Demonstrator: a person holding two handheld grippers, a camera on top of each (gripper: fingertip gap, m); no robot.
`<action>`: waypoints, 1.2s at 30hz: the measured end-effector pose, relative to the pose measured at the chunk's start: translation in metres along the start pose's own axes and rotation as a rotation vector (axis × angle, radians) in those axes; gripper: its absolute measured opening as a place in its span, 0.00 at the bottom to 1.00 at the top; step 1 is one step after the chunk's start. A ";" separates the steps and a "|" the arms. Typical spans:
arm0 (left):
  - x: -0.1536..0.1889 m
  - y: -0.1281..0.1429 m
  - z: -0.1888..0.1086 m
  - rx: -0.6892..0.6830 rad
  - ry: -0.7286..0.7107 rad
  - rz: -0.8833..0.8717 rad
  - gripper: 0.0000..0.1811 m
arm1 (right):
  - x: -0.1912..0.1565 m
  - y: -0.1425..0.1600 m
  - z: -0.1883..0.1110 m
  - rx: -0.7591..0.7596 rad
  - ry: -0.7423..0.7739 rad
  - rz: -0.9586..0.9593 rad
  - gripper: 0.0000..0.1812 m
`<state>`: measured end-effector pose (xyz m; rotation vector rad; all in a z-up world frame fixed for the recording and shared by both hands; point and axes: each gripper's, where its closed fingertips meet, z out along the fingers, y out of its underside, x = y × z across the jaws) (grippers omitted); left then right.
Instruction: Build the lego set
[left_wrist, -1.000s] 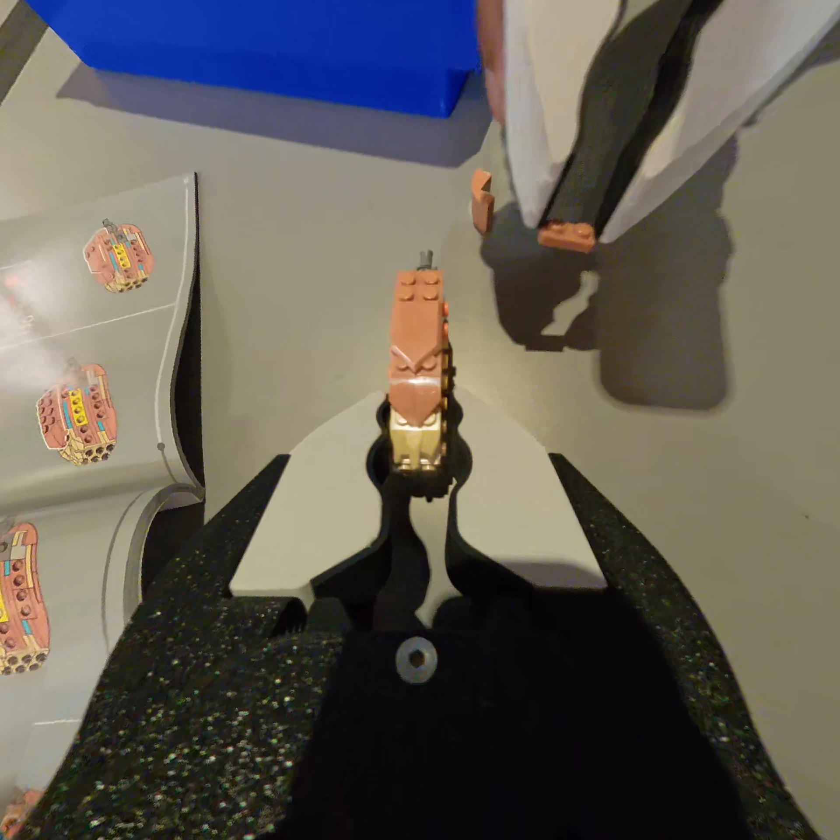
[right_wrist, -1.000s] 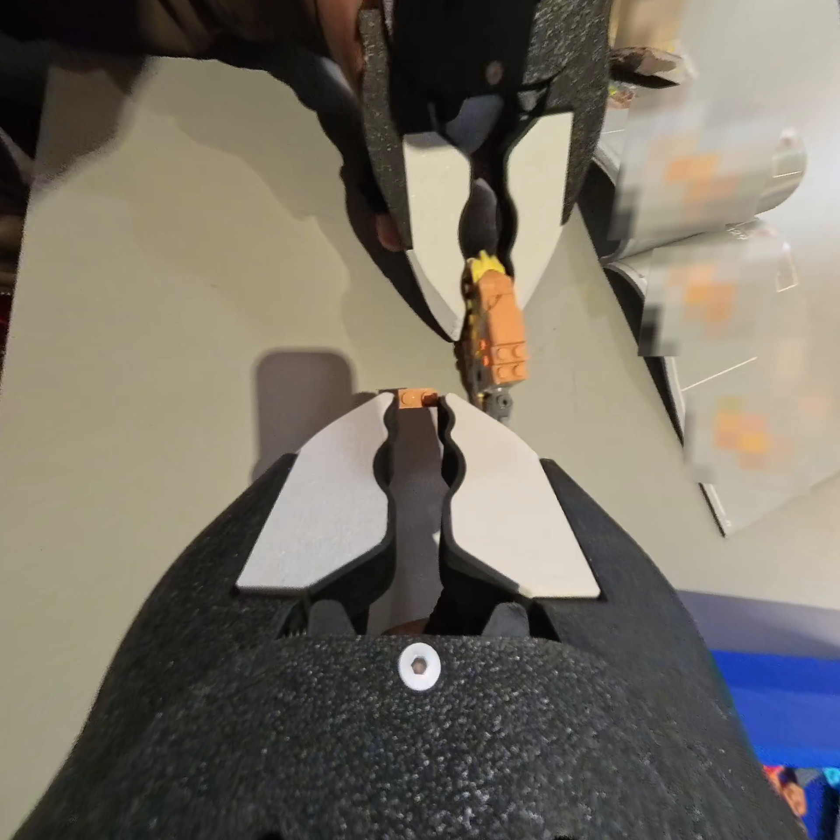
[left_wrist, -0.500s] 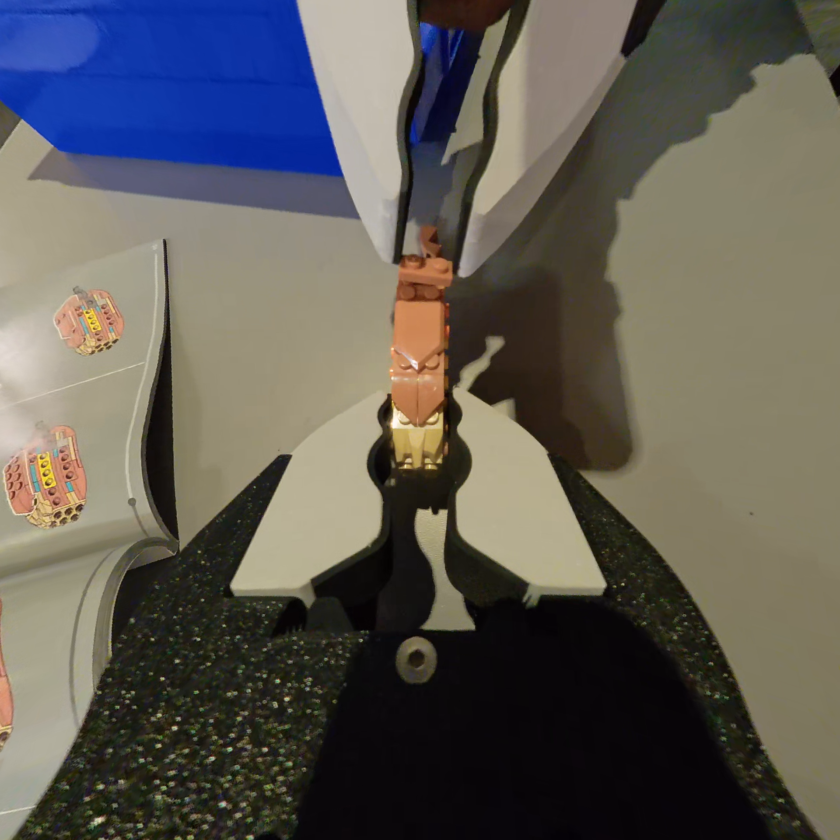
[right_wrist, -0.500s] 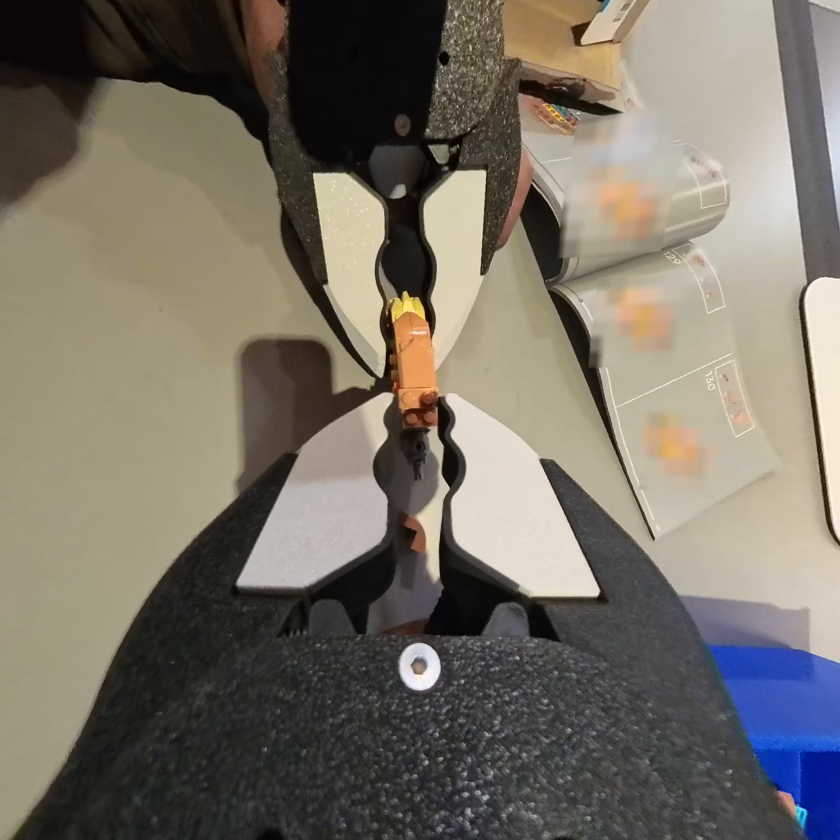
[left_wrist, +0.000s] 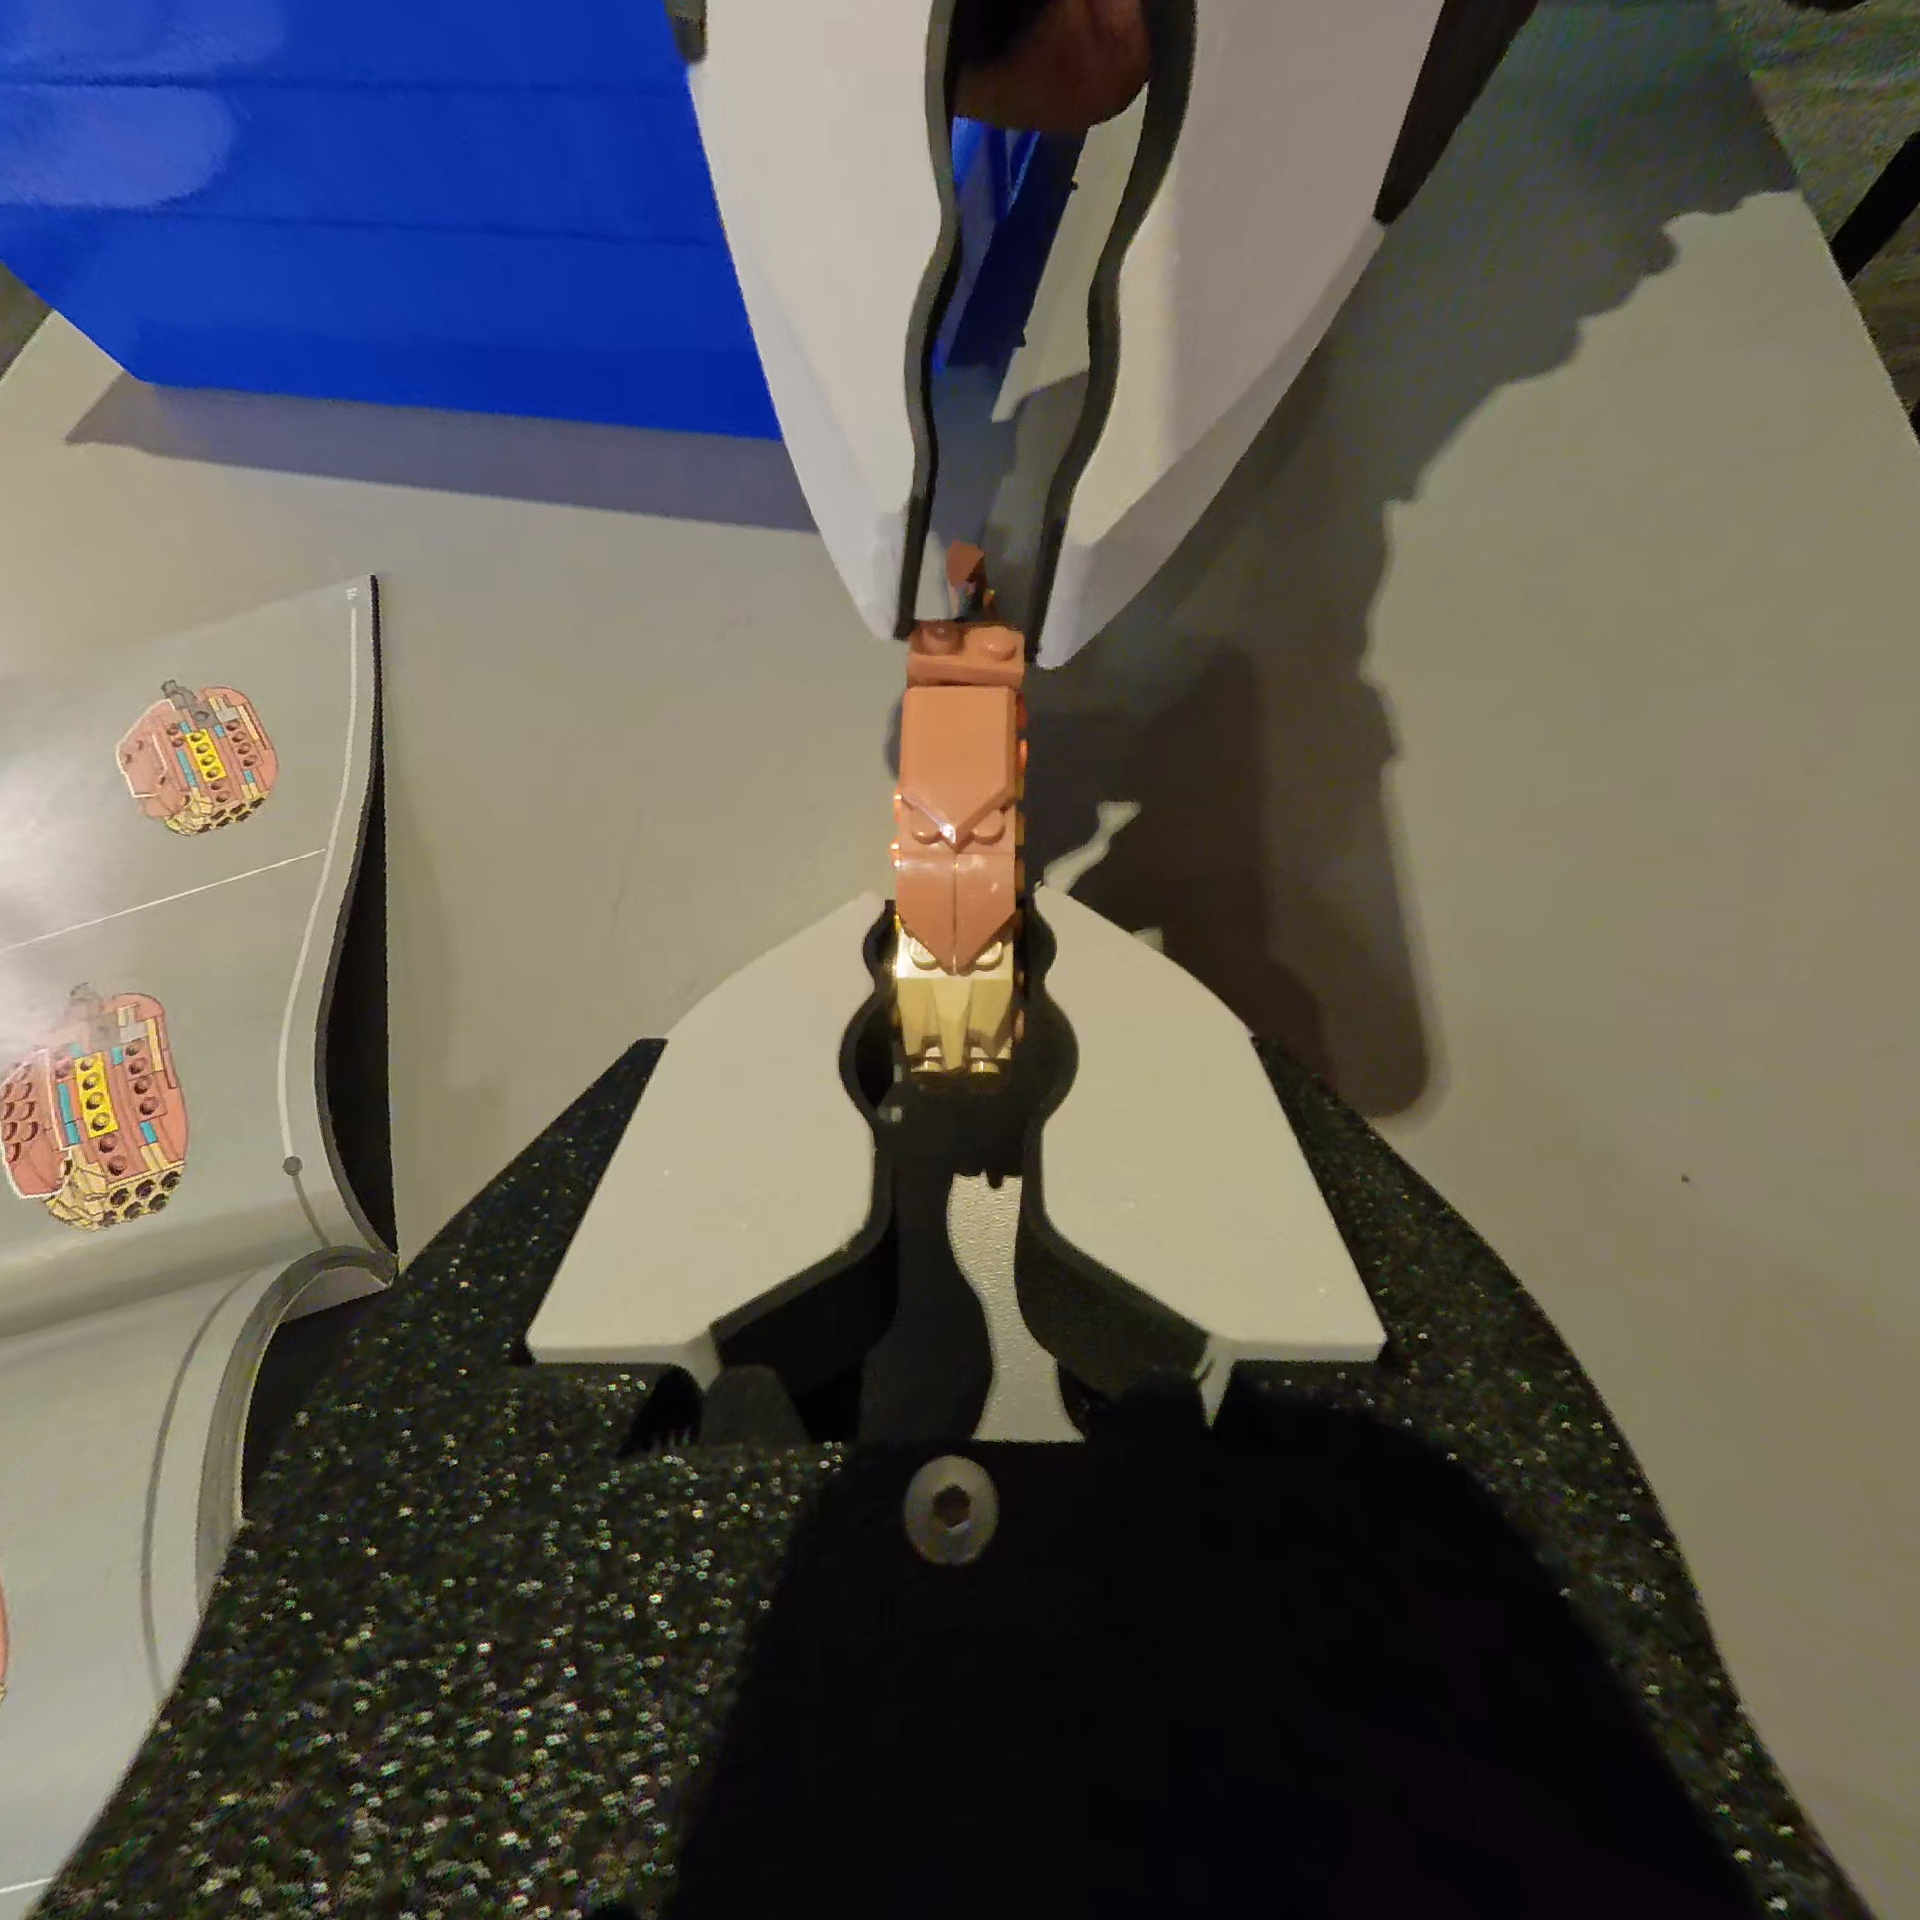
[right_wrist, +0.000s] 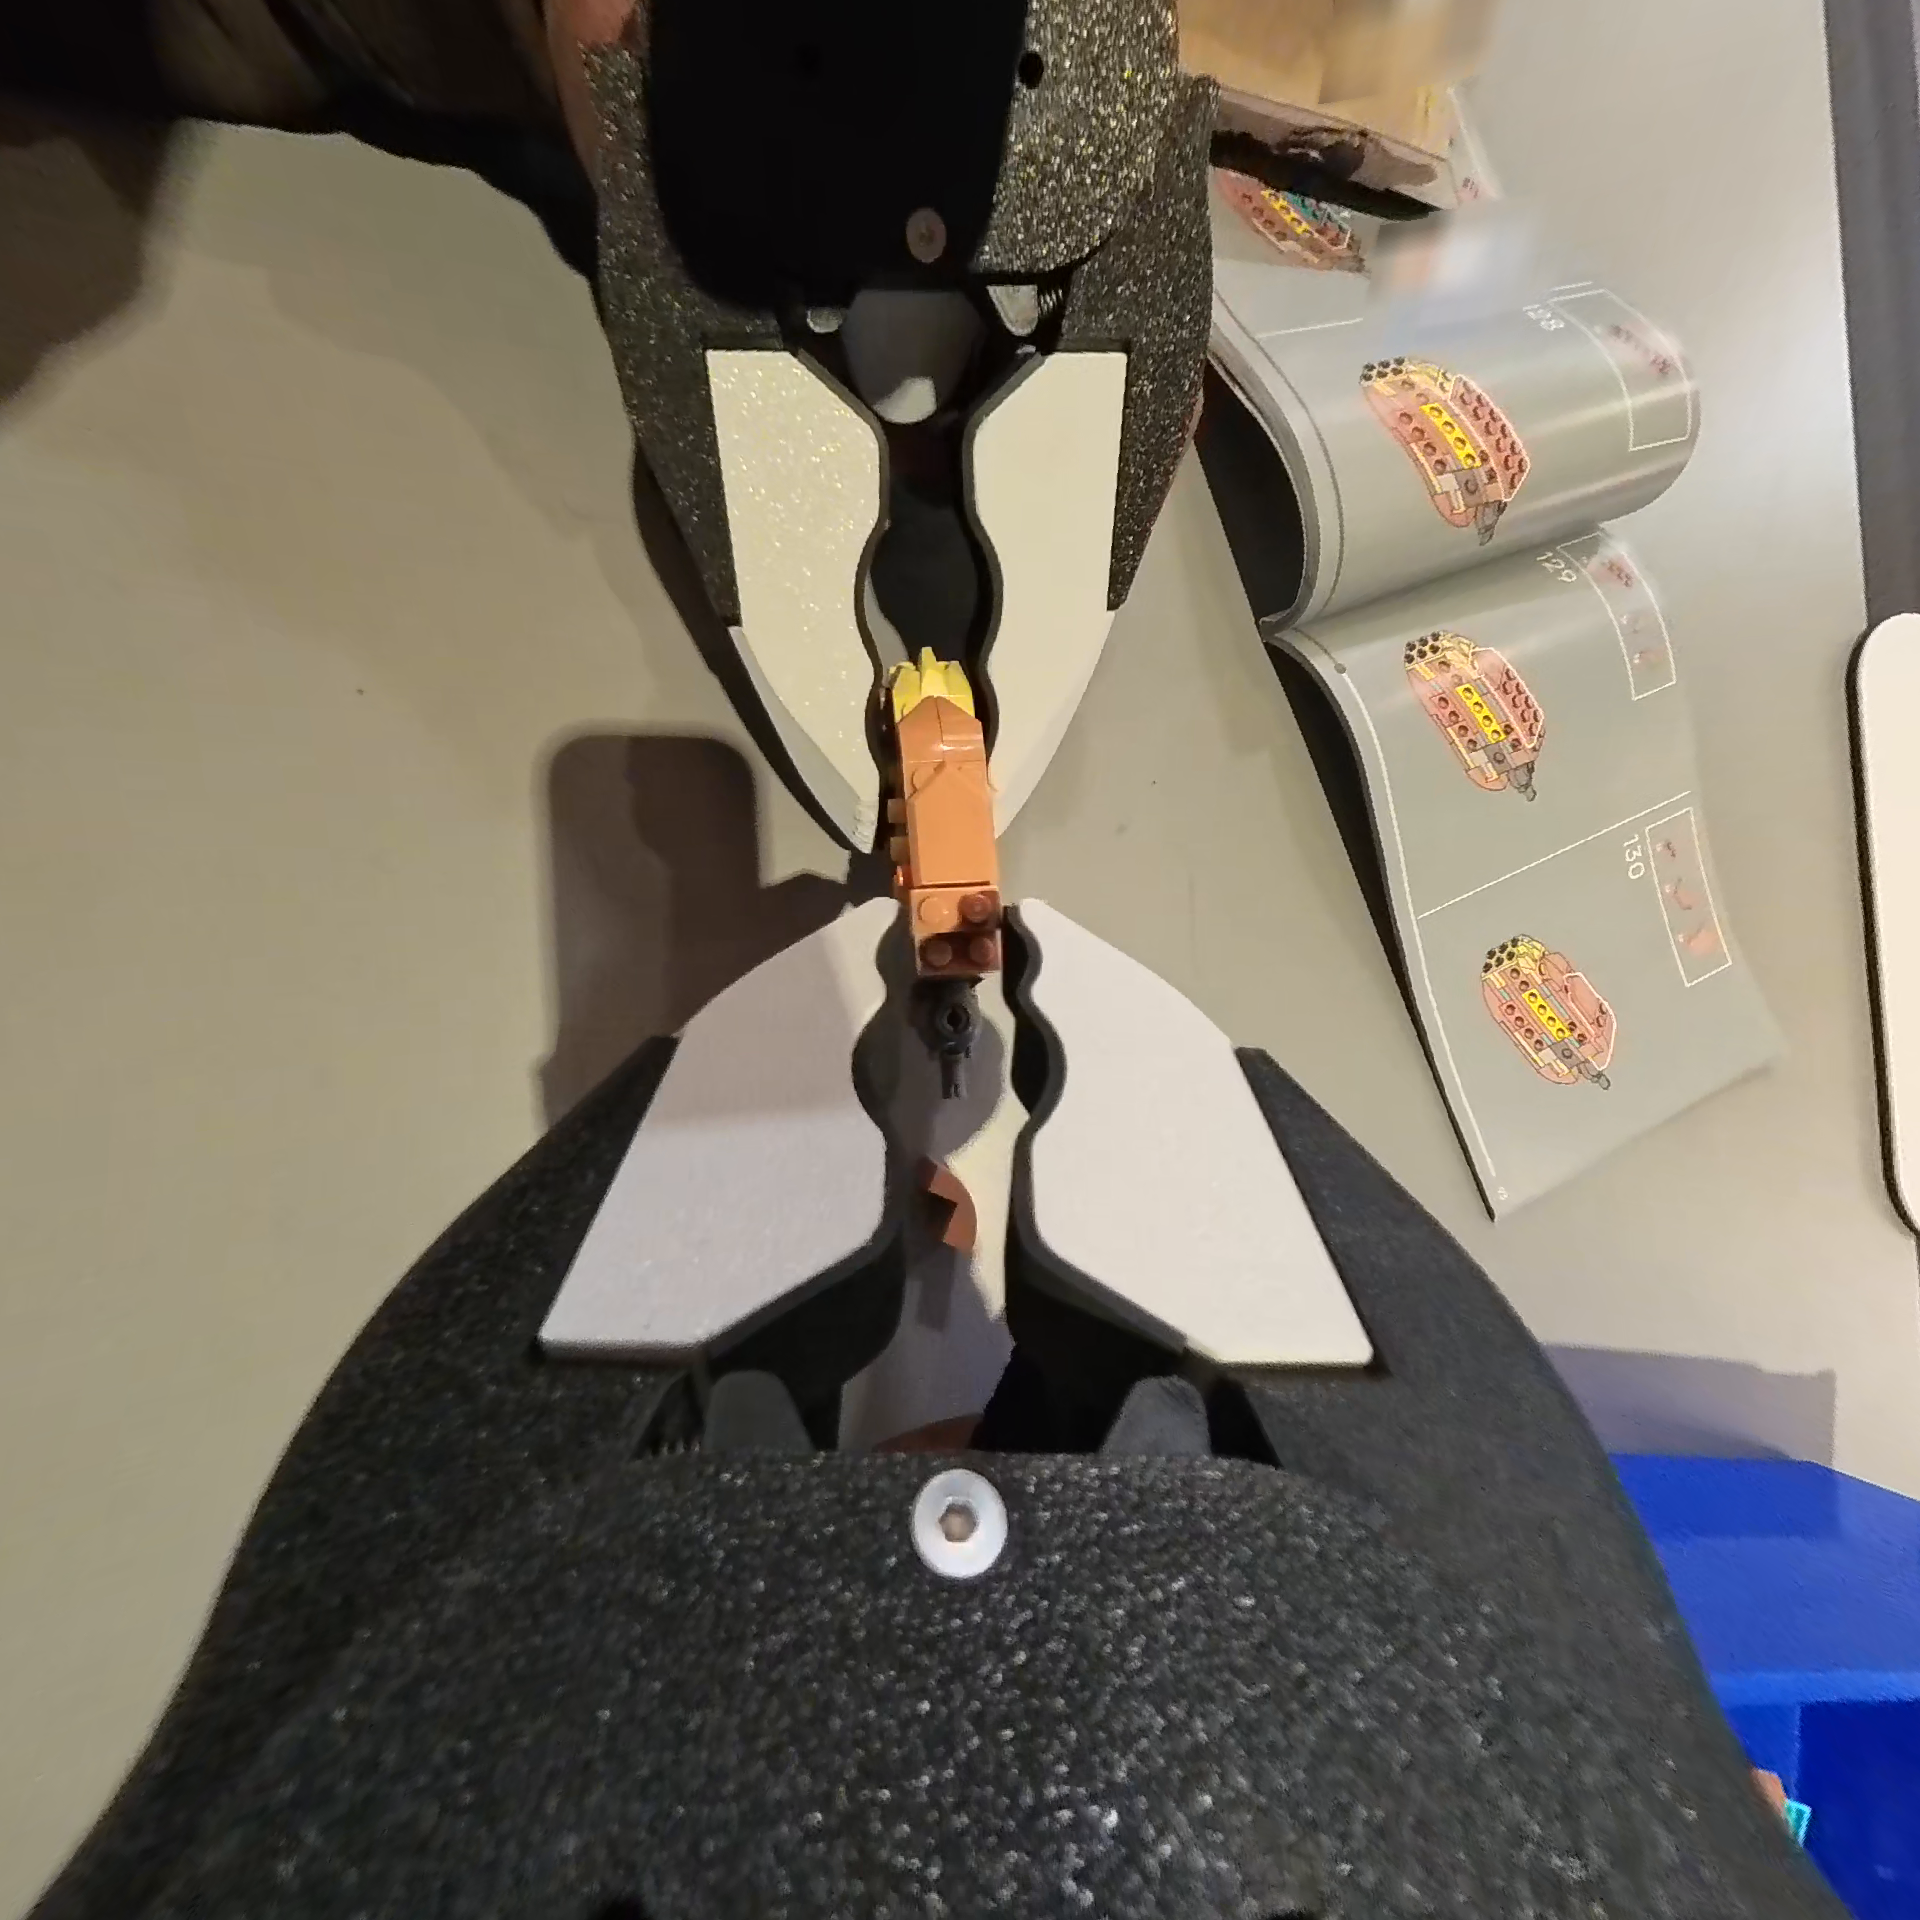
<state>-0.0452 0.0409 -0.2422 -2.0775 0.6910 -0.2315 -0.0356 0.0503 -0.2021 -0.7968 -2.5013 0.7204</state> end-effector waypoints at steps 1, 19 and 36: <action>0.000 0.000 0.000 0.001 0.002 0.000 0.12 | 0.000 0.000 0.000 0.000 0.000 0.000 0.09; 0.000 -0.005 -0.003 0.034 0.014 -0.028 0.12 | 0.002 -0.010 -0.009 0.095 0.080 -0.055 0.22; -0.019 -0.013 -0.027 0.116 -0.001 -0.204 0.12 | 0.029 -0.008 -0.002 0.043 0.614 -0.532 0.43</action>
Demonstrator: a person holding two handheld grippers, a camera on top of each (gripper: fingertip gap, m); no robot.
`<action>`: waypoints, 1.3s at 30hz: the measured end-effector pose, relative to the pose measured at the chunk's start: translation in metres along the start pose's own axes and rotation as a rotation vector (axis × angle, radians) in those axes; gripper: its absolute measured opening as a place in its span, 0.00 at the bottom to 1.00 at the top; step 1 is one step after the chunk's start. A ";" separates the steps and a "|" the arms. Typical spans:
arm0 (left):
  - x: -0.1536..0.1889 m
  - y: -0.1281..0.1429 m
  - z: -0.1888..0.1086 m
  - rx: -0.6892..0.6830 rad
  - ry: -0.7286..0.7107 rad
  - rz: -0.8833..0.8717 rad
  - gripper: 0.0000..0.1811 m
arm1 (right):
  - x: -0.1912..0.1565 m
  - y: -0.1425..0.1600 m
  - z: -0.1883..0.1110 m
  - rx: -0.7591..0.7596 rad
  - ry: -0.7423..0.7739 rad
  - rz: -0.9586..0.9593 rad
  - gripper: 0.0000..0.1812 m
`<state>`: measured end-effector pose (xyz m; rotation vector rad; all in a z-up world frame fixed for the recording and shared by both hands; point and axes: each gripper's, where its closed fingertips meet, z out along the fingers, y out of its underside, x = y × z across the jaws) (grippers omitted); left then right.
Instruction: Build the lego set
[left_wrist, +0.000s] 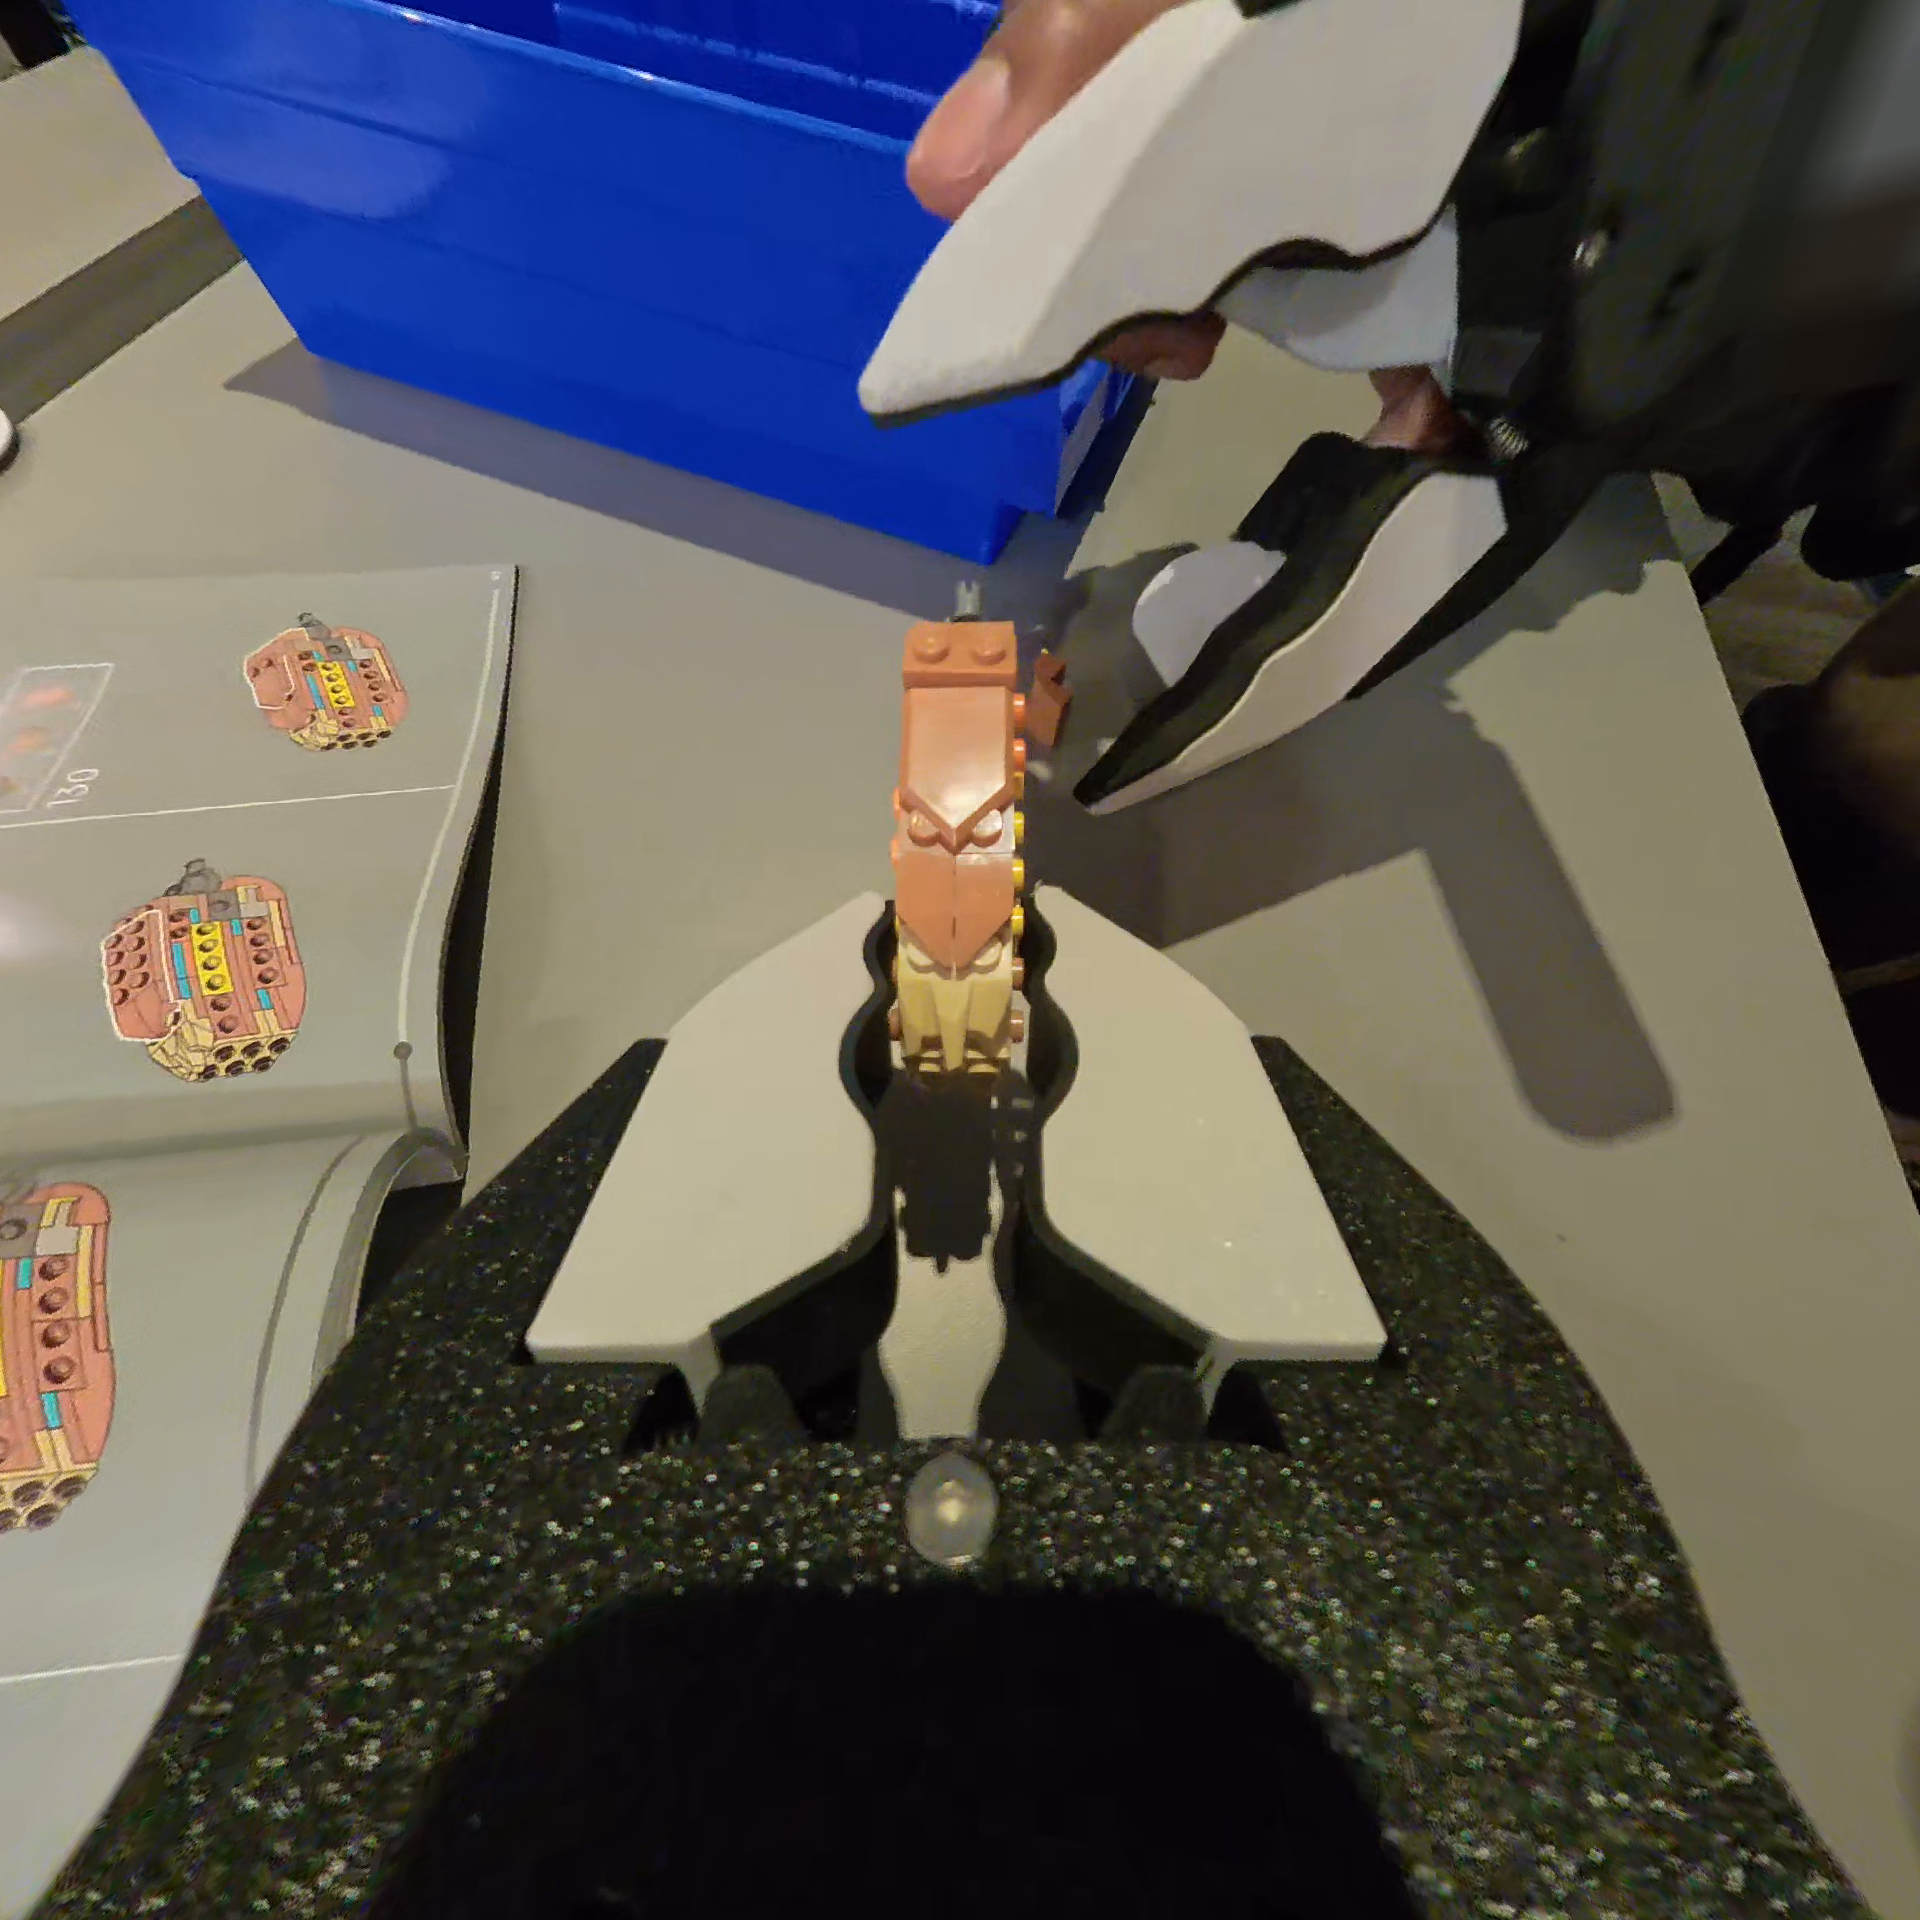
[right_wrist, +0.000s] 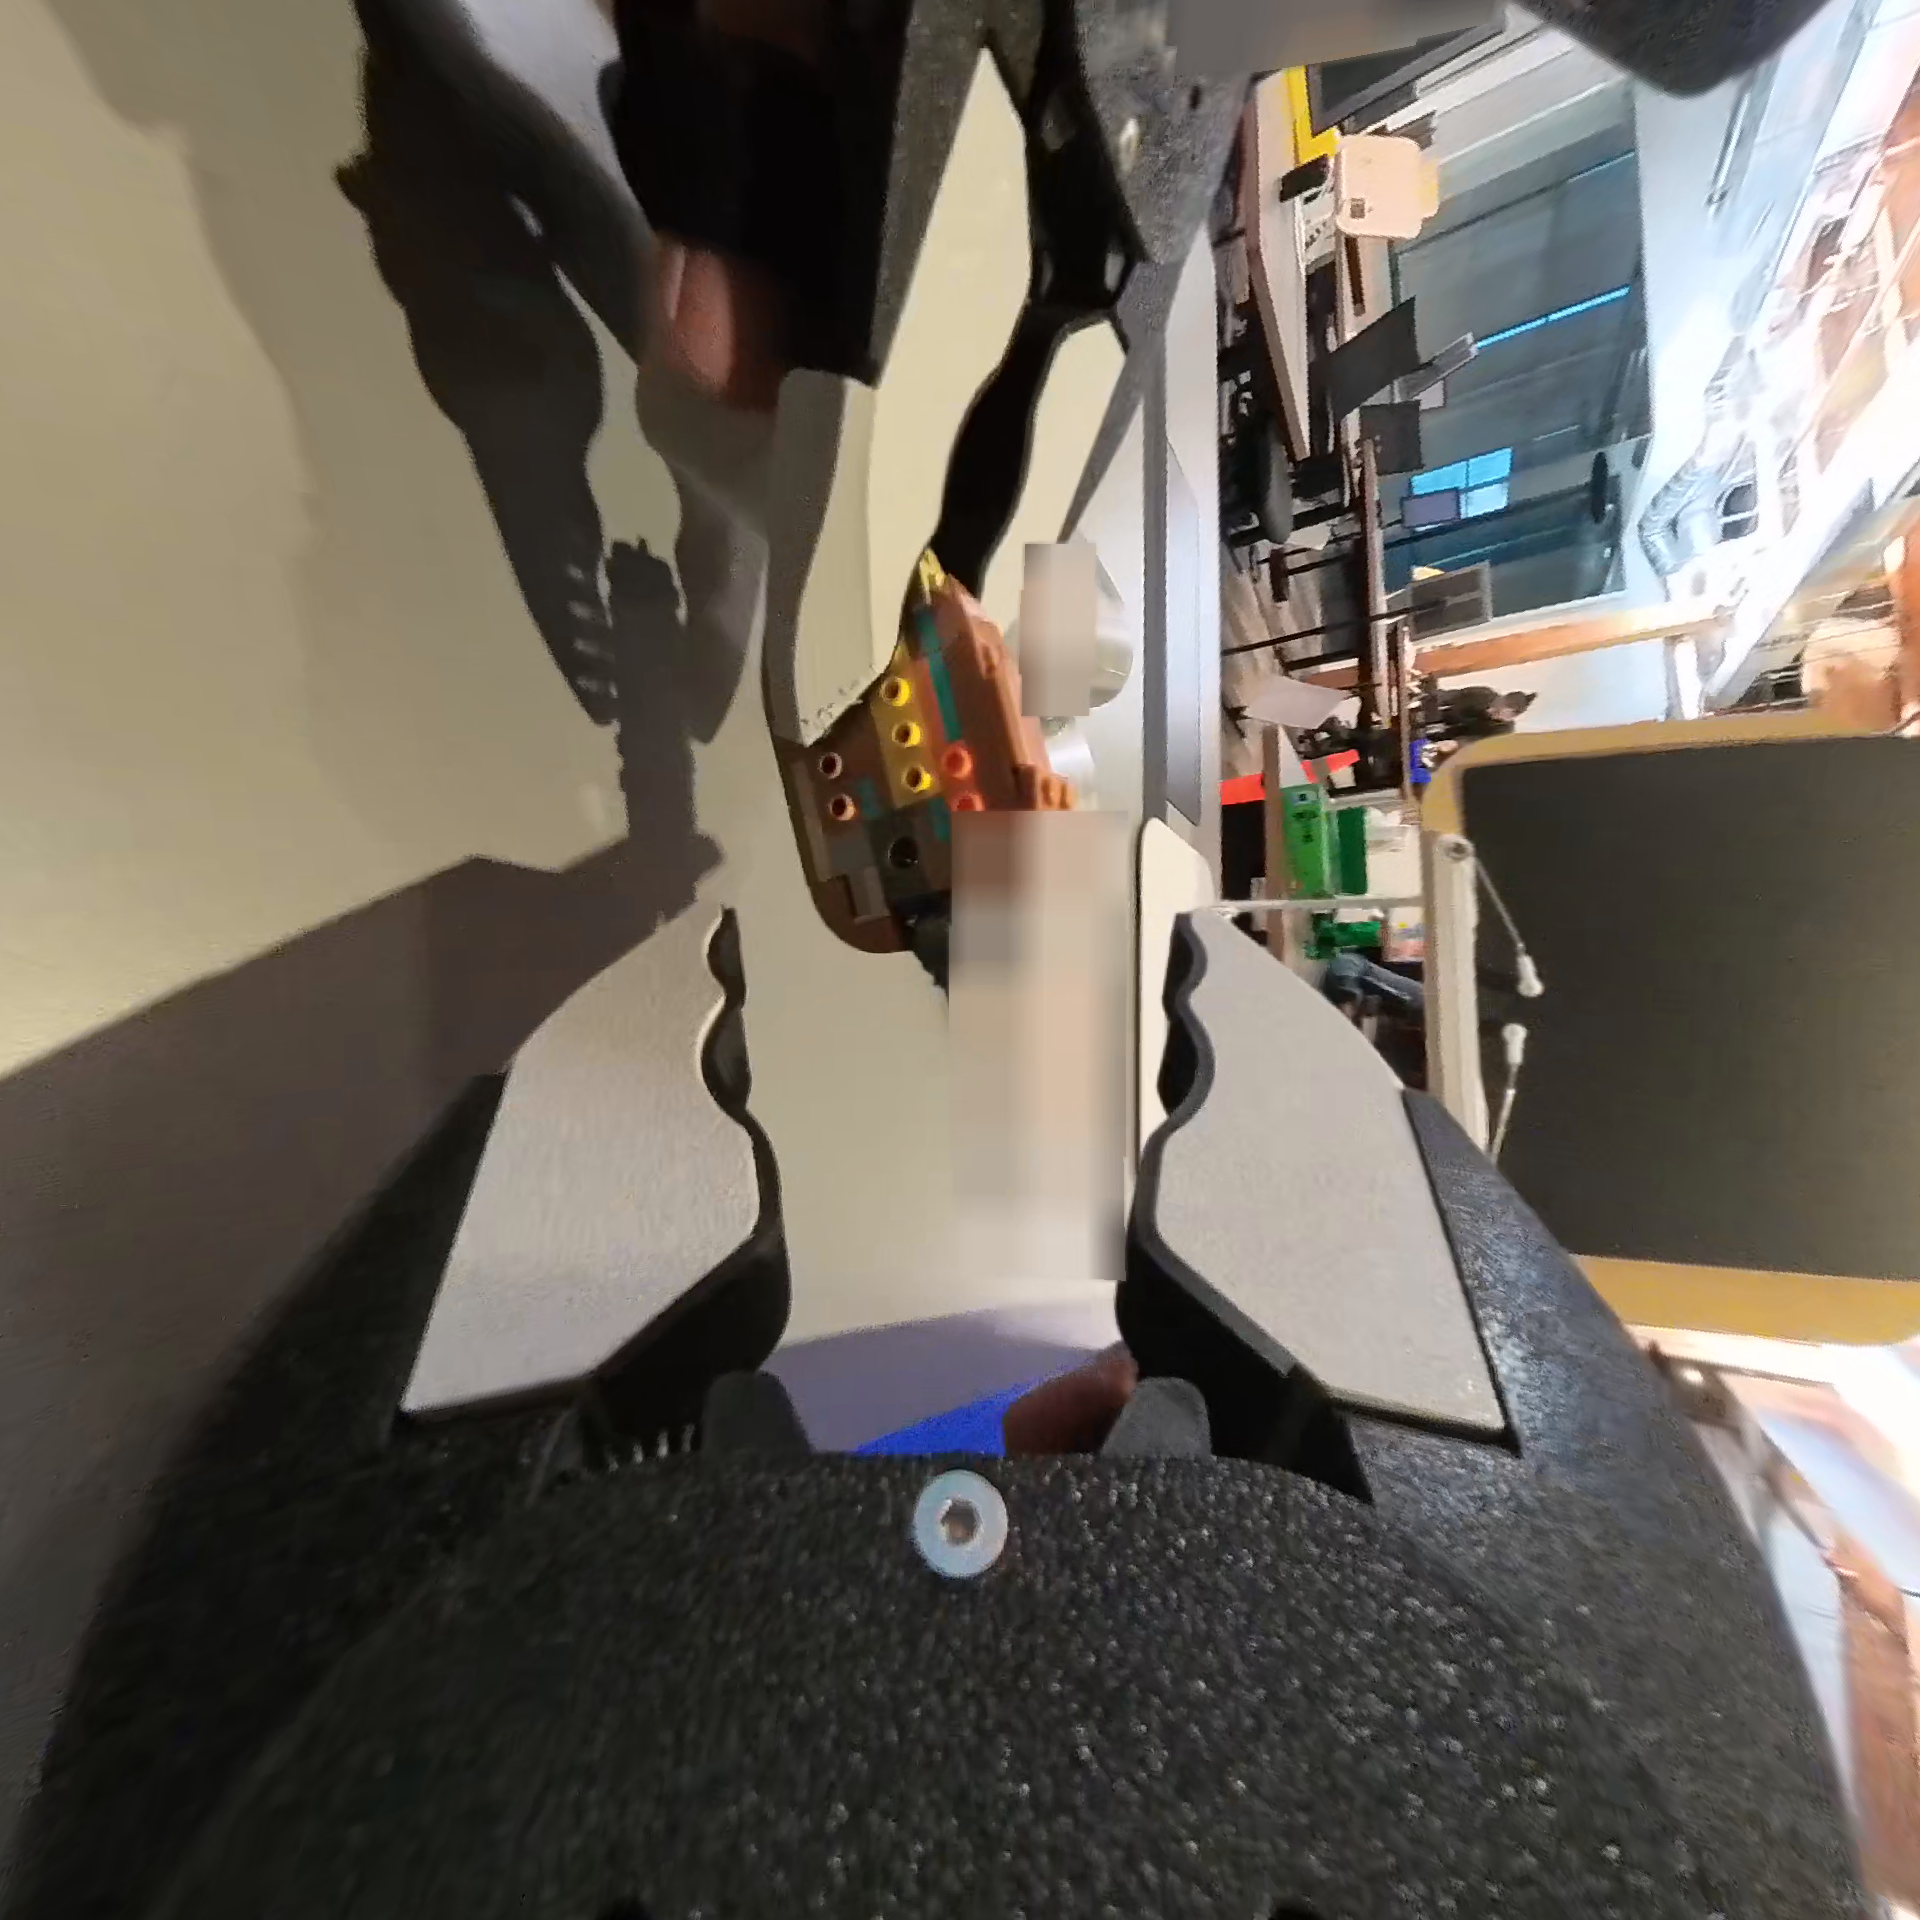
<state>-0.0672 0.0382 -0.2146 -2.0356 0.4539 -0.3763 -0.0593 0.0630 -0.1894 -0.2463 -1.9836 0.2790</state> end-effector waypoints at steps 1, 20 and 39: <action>0.000 0.000 -0.001 0.000 -0.001 -0.006 0.12 | 0.000 0.000 0.002 -0.009 0.009 -0.020 0.44; 0.004 -0.002 -0.002 -0.030 -0.012 0.001 0.12 | -0.006 -0.001 0.023 -0.089 0.061 -0.210 0.46; 0.007 0.000 -0.002 -0.050 0.018 -0.037 0.12 | -0.005 -0.005 0.029 -0.104 0.059 -0.273 0.34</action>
